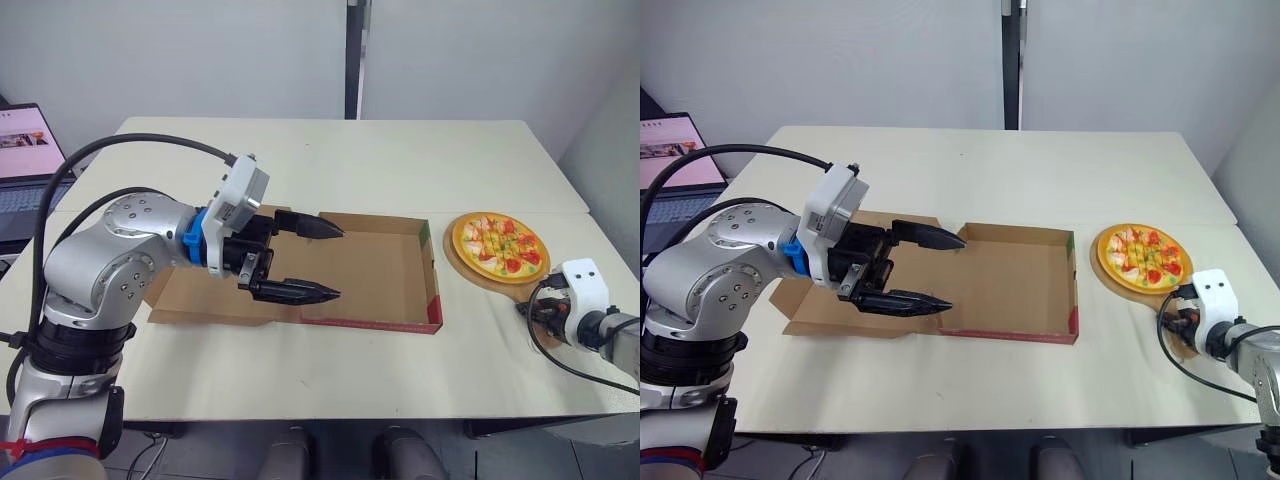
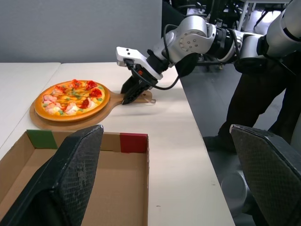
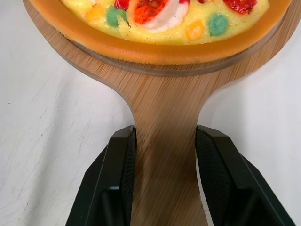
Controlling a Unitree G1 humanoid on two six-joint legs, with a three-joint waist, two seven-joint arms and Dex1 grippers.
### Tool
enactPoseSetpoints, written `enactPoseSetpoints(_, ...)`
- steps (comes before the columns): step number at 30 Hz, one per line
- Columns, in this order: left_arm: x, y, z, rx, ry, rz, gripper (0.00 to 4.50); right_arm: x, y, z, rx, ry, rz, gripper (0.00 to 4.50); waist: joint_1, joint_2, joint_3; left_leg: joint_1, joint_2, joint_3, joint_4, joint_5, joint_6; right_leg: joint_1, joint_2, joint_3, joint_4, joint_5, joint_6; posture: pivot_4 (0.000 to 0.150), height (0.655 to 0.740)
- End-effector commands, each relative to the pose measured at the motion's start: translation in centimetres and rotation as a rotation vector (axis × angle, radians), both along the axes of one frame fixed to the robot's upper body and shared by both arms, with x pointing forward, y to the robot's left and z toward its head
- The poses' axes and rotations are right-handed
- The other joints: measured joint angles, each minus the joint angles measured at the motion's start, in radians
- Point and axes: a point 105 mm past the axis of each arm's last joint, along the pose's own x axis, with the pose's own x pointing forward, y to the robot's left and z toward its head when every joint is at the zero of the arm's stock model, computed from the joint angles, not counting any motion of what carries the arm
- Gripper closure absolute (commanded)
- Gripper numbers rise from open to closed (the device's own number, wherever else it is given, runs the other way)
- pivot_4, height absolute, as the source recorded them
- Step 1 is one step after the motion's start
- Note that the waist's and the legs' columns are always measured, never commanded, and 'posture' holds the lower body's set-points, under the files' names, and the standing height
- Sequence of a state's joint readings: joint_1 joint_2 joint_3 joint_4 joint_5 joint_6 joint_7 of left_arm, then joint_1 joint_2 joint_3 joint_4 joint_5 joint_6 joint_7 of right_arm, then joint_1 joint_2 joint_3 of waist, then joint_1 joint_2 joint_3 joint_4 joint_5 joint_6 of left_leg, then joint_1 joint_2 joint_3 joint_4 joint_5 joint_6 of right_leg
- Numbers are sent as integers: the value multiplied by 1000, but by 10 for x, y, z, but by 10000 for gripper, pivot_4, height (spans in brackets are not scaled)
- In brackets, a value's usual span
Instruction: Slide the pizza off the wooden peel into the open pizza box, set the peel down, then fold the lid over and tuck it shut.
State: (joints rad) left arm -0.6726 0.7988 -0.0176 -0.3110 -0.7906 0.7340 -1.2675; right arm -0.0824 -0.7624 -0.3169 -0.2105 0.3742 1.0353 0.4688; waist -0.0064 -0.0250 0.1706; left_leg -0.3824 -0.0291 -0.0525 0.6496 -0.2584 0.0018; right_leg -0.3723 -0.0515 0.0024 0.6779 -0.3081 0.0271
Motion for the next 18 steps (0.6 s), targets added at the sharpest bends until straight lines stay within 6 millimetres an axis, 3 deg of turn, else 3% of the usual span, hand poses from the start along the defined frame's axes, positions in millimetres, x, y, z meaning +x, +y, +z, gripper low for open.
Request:
enactPoseSetpoints(1,0,2,8,-5,-45,16,0,-4,-11,-8,-14,9,-67,28839,0,-1,0,0,0,0,0,0,0,0,0,0,0,0,0,1500,7400)
enactPoseSetpoints(10,10,9,14,-6,-72,75,0,5,-20,14,-25,-123,-121,28848,0,-3,1,0,0,3,0,0,0,-1,0,3,0,1,1,1500,7400)
enactPoseSetpoints(18,21,22,19,7,-105,146,0,6,-38,45,-83,-231,-146,28853,3,1,5,-1,-1,3,-1,0,0,-4,0,4,0,1,1,1500,7400)
